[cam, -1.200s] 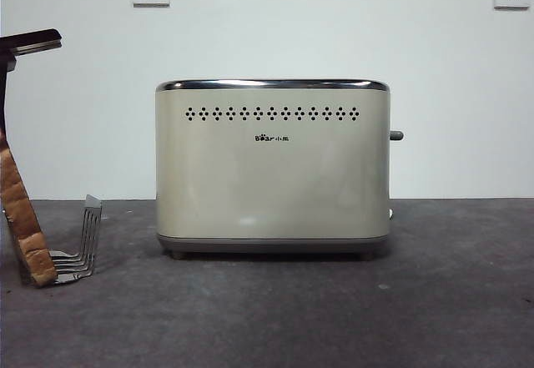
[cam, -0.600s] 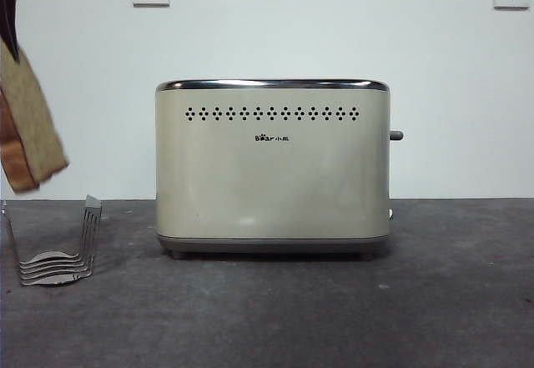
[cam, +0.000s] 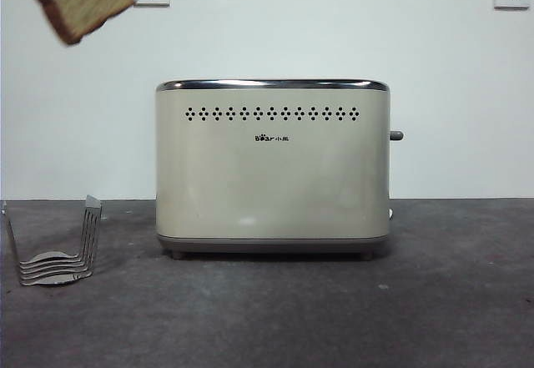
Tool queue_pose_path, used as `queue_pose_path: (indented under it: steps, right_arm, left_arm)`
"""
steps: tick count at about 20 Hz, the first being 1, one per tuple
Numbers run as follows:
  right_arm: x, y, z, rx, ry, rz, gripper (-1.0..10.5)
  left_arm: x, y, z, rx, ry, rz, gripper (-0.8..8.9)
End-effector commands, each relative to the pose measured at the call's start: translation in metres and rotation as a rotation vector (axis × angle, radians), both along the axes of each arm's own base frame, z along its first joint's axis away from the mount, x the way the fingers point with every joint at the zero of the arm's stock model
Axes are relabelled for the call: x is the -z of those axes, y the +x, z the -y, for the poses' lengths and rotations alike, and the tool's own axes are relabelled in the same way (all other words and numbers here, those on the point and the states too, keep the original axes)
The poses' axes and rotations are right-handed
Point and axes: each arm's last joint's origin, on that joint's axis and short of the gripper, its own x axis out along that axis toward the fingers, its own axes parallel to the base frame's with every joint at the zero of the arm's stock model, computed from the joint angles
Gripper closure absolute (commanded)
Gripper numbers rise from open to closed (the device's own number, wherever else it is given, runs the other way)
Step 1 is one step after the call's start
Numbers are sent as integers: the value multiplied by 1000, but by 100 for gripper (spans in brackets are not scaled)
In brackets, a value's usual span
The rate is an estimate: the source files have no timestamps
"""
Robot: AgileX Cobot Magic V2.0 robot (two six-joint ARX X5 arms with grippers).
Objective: Pick up a slice of bread from the rack,put the bread on the toaster,press the button
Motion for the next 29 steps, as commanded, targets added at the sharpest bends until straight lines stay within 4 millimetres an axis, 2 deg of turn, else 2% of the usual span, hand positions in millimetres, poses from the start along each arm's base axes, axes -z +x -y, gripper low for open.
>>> queue_pose_path:
  steps: [1, 4, 8, 11, 16, 20, 29]
  right_arm:
    - [-2, 0, 0, -3, -8, 9, 946]
    - [-2, 0, 0, -3, -8, 6, 946]
    - [-1, 0, 0, -3, -9, 4, 946]
    - [-1, 0, 0, -3, -8, 4, 946]
    - [-1, 0, 0, -3, -9, 0, 946]
    - [1, 0, 0, 5, -17, -24, 946]
    - [5, 8, 0, 11, -24, -72, 946]
  left_arm:
    - [-7, -5, 13, 267, 195, 155, 787]
    - [-9, -11, 36, 507, 322, 267, 823]
    - [-6, -11, 63, 702, 400, 355, 824]
    - [-1, -2, 80, 753, 396, 375, 824]
    - [22, 20, 109, 844, 404, 310, 824]
    - [31, 27, 128, 913, 421, 332, 824]
    - [40, 38, 139, 940, 444, 338, 824]
